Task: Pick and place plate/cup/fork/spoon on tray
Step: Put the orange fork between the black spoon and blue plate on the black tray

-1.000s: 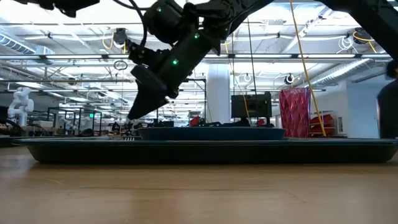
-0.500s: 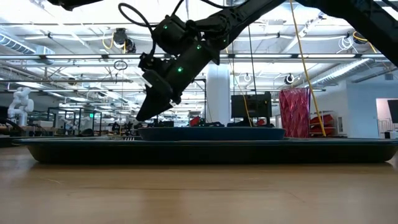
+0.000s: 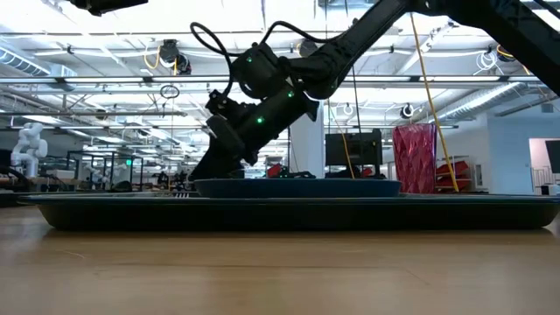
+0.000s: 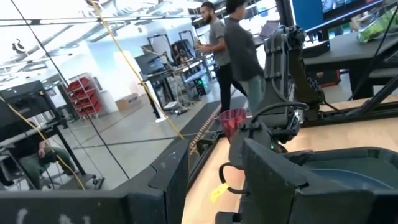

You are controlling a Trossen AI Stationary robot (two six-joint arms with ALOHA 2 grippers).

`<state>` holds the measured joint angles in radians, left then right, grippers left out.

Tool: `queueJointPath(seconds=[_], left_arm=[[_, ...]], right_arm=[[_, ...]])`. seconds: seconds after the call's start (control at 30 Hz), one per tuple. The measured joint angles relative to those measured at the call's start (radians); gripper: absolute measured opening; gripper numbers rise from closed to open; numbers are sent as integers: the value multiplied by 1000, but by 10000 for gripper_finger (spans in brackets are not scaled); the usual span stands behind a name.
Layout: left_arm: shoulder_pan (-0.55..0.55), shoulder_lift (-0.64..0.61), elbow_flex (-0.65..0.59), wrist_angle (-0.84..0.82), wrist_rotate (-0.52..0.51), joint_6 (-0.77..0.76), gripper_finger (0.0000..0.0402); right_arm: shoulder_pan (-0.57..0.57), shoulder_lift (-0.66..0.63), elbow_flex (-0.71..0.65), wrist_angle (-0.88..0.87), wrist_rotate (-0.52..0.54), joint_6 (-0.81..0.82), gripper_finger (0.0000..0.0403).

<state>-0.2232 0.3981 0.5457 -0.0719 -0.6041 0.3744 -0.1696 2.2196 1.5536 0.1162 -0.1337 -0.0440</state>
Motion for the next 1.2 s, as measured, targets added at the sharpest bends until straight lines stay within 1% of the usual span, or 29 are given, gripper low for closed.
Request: queueJointPath(seconds=[0.1,0.2,0.4,0.53,0.67,0.73,0.83,0.97,1.13,1.2], left_arm=[[10,0,0,0,0,-1,152],[21,0,0,1,0,2,152],[39,0,0,3,0,7,152],[49,0,0,19,0,7,152],[53,0,0,22,0,7,152],[53,0,0,23,0,7,152],[53,0,0,23,0,7,152],[53,0,0,23,1,-7,152],[53,2,0,23,1,-16,152],[53,2,0,22,1,-22,152]], right_arm=[[7,0,0,-5,-23,-23,112],[22,0,6,-22,-23,-70,112],[42,0,108,-183,-20,-139,112],[41,0,169,-252,-19,-143,112],[34,0,174,-262,-17,-132,112],[30,5,174,-261,5,-107,112],[23,5,179,-264,4,-69,112],[25,5,190,-253,3,-56,112],[26,8,240,-298,3,-49,112],[25,8,251,-344,10,-45,112]])
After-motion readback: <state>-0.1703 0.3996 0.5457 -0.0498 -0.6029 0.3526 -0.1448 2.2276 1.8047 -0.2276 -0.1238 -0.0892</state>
